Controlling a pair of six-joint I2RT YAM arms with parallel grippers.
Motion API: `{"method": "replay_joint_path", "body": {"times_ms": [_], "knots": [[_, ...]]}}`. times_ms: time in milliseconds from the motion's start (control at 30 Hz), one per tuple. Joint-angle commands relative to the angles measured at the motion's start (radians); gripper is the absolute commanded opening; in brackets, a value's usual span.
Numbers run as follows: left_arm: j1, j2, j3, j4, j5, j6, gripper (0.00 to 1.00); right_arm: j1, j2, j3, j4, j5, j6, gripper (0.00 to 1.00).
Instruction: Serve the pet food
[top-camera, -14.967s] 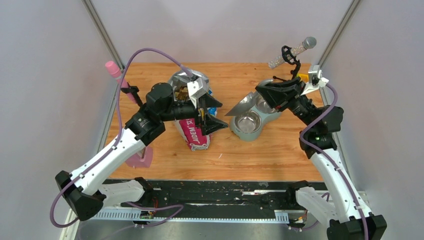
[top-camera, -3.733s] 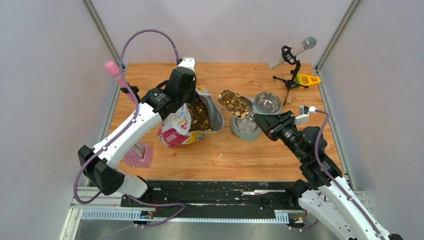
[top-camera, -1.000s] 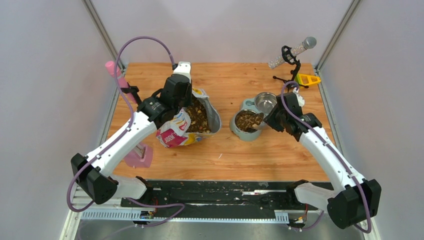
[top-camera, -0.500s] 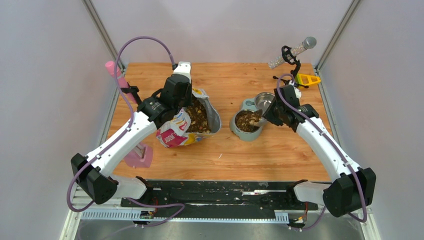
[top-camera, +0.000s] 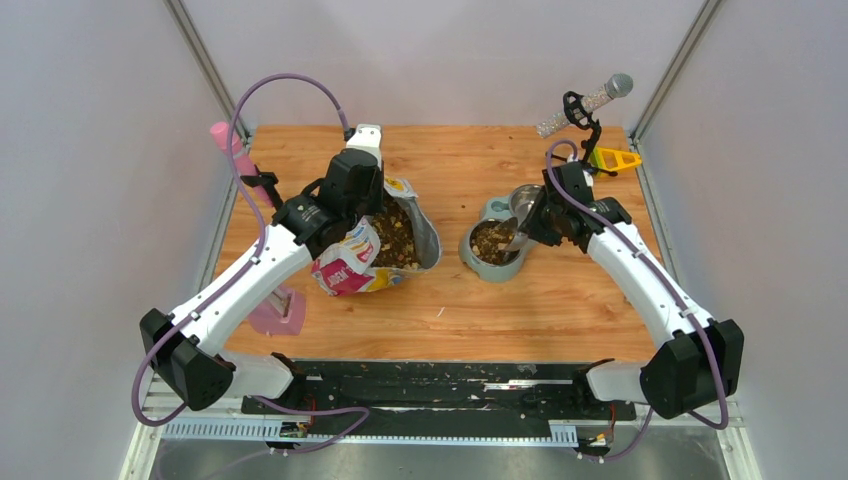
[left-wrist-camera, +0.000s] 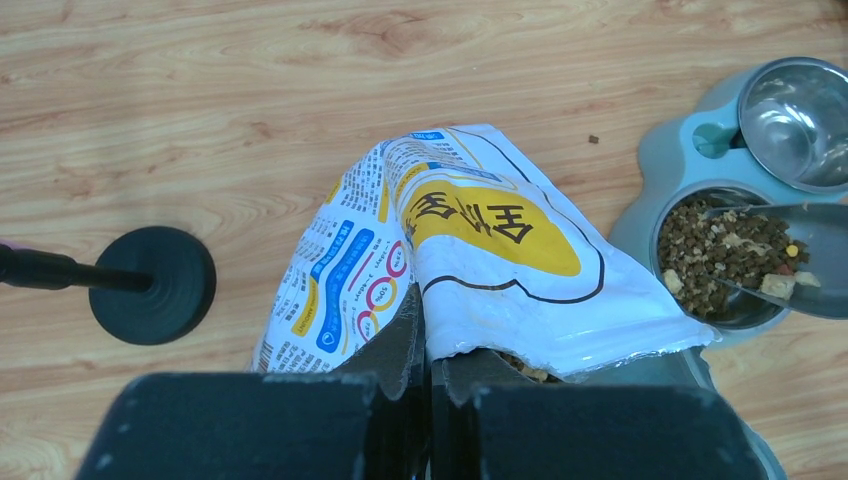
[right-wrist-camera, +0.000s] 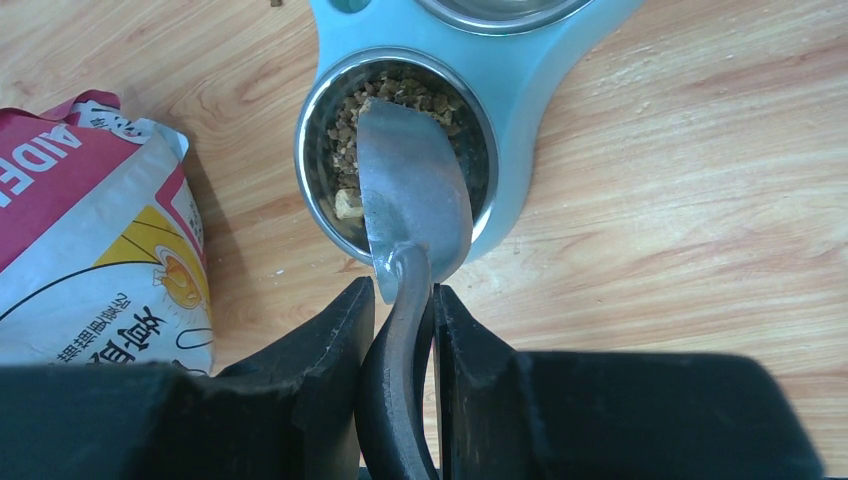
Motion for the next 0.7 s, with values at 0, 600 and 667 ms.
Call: {"method": "replay_joint_path", "body": {"times_ms": [0,600,667], "knots": [[0.006,-0.077,0.016,0.088,-0.035,0.007,0.00,-0.005,-0.013,0.065,-0.021,0.063,-0.042,0.00],[0.007,-0.071,0.017,0.087,-0.026,0.006,0.00,-0.004,0.018,0.180,-0.134,0.093,-0.177,0.00],[0.006,-0.071,0.018,0.084,-0.026,0.004,0.00,-0.004,0.025,0.195,-0.133,0.062,-0.191,0.00]]}}
